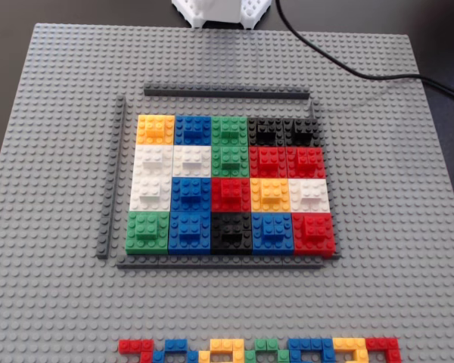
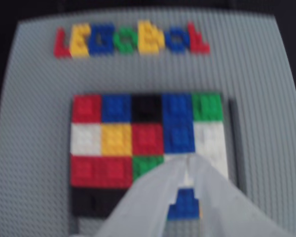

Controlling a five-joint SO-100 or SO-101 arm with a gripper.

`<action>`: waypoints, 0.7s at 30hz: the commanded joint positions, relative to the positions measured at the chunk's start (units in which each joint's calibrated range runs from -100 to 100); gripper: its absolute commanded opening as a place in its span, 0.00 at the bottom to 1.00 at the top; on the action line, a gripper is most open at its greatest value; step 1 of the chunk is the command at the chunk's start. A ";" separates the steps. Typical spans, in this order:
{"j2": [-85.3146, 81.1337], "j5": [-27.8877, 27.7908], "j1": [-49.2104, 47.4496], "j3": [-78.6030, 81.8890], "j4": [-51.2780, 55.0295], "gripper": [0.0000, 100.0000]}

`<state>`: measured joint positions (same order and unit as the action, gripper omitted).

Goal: Grab the cube and place it into the grid

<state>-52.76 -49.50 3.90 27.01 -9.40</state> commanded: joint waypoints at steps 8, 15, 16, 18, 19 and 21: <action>-28.84 3.71 -6.29 26.23 -15.51 0.00; -40.36 3.27 -6.07 46.44 -19.37 0.00; -41.74 3.17 -6.07 48.43 -19.47 0.00; -43.89 3.22 -5.93 51.88 -20.10 0.00; -44.92 3.42 -5.93 53.33 -20.40 0.00; -47.24 3.57 -6.00 56.32 -21.03 0.00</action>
<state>-95.59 -45.79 -2.59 79.70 -28.45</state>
